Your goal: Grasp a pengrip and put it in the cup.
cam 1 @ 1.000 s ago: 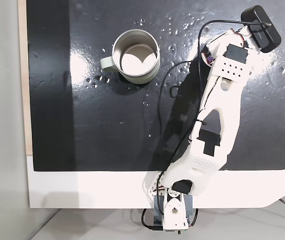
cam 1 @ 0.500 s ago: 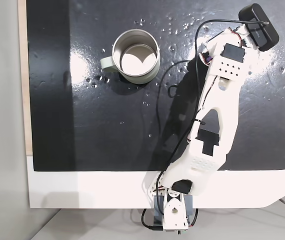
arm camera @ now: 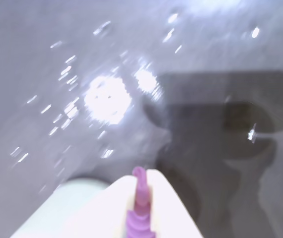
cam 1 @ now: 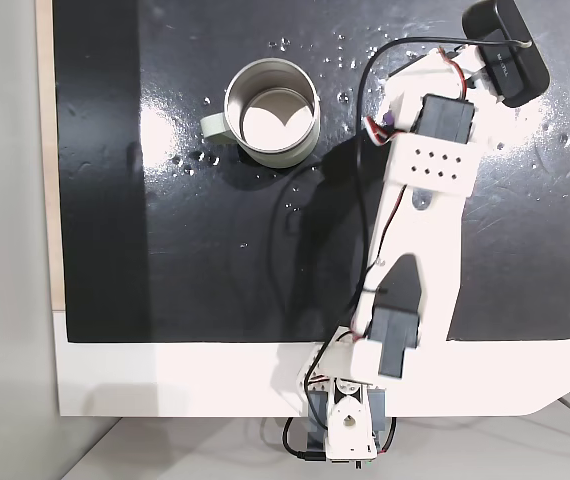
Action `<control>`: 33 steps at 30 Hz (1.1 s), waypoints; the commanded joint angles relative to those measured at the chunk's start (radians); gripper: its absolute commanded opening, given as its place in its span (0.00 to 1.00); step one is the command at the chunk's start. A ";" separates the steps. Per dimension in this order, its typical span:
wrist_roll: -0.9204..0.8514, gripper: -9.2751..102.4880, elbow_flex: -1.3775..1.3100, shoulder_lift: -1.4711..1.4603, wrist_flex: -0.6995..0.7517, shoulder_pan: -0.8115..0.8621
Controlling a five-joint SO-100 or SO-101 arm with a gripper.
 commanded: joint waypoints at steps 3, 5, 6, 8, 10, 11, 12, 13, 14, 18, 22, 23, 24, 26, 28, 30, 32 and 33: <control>0.114 0.08 -0.003 0.238 0.081 -0.100; 0.169 0.08 -0.011 0.282 0.103 -0.138; 0.198 0.08 -0.018 0.299 0.109 -0.155; 0.255 0.08 -0.032 0.319 0.114 -0.192; 0.314 0.08 -0.051 0.322 0.114 -0.225; 0.341 0.08 -0.058 0.321 0.114 -0.244; 0.368 0.08 -0.069 0.314 0.114 -0.259; 0.397 0.08 -0.080 0.308 0.114 -0.276; 0.425 0.08 -0.094 0.298 0.117 -0.290; 0.538 0.08 -0.164 0.230 0.147 -0.336; 0.595 0.08 -0.212 0.166 0.175 -0.387; 0.603 0.08 -0.213 0.158 0.181 -0.399; 0.611 0.08 -0.213 0.153 0.189 -0.408; 0.618 0.08 -0.207 0.152 0.196 -0.413; 0.621 0.10 -0.201 0.152 0.202 -0.413; 0.626 0.22 -0.199 0.153 0.213 -0.411; 0.626 0.32 -0.199 0.158 0.225 -0.411; 0.626 0.33 -0.199 0.161 0.232 -0.413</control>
